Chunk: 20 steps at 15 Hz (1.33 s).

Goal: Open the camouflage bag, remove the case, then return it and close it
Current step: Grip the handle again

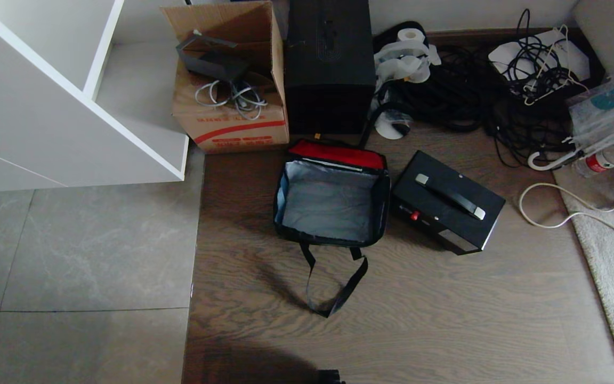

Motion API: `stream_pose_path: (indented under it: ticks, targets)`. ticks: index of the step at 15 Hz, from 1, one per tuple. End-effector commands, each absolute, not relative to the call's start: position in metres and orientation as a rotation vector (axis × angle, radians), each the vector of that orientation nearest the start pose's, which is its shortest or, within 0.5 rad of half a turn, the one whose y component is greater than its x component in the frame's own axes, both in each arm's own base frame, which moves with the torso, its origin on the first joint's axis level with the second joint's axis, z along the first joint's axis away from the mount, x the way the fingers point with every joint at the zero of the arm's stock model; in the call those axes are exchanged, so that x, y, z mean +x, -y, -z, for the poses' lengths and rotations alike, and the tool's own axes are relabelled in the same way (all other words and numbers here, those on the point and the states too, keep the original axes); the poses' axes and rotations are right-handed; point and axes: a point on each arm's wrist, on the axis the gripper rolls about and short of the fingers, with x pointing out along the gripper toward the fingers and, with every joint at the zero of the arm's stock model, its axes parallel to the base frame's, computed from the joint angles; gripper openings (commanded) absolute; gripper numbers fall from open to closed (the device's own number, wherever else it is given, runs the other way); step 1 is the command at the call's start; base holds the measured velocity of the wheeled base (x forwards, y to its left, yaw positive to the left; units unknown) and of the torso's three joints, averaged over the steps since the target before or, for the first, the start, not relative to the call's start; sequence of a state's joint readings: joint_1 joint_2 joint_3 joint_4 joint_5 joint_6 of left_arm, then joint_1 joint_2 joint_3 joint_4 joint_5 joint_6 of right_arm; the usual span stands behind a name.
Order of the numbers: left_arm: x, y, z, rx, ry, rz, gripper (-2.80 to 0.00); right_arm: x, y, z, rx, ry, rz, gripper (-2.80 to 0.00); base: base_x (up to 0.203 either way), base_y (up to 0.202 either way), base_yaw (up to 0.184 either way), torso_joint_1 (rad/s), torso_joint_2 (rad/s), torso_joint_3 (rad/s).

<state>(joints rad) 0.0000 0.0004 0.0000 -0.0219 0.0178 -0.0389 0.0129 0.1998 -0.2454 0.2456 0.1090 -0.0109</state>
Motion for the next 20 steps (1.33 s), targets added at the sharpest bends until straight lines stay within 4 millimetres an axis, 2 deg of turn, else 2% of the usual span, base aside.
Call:
stream_pose_path:
  ticks: [1,4,7,10,12,14,16,17,18,20]
  targets:
    - [-0.022,0.0,-0.075,-0.04,0.014,-0.018,-2.8,0.017,-0.004,-0.149,0.014,-0.426,-0.172,-2.8,0.0,0.0,0.0,0.0,0.0,0.0]
    - [-0.022,0.0,-0.075,-0.04,0.014,-0.018,-2.8,0.079,-0.009,-0.159,0.043,-0.623,-0.271,-2.8,0.0,0.0,0.0,0.0,0.0,0.0]
    - [-0.022,0.0,-0.075,-0.04,0.014,-0.018,-2.8,0.151,-0.017,-0.147,0.062,-0.74,-0.368,-2.8,0.0,0.0,0.0,0.0,0.0,0.0]
    - [-0.022,0.0,-0.075,-0.04,0.014,-0.018,-2.8,0.233,-0.027,-0.121,0.071,-0.813,-0.428,-2.8,0.0,0.0,0.0,0.0,0.0,0.0]
    - [-0.022,0.0,-0.075,-0.04,0.014,-0.018,-2.8,0.289,-0.036,-0.092,0.063,-0.802,-0.456,-2.8,0.0,0.0,0.0,0.0,0.0,0.0]
    - [-0.022,0.0,-0.075,-0.04,0.014,-0.018,-2.8,0.343,-0.046,-0.066,0.039,-0.704,-0.472,-2.8,0.0,0.0,0.0,0.0,0.0,0.0]
    - [-0.022,0.0,-0.075,-0.04,0.013,-0.018,-2.8,0.385,-0.053,-0.049,-0.021,-0.522,-0.474,-2.8,0.0,0.0,0.0,0.0,0.0,0.0]
    - [-0.022,0.0,-0.075,-0.04,0.014,-0.018,-2.8,0.398,-0.056,-0.05,-0.102,-0.426,-0.489,0.0,0.0,0.0,0.0,0.0,0.0,0.0]
    - [-0.022,0.0,-0.075,-0.04,0.014,-0.018,-2.8,0.405,-0.059,-0.057,-0.157,-0.376,-0.499,0.0,0.0,0.0,0.0,0.0,0.0,0.0]
    - [-0.022,0.0,-0.075,-0.04,0.013,-0.018,-2.8,0.406,-0.067,-0.077,-0.184,-0.32,-0.515,0.0,0.0,0.0,0.0,0.0,0.0,0.0]
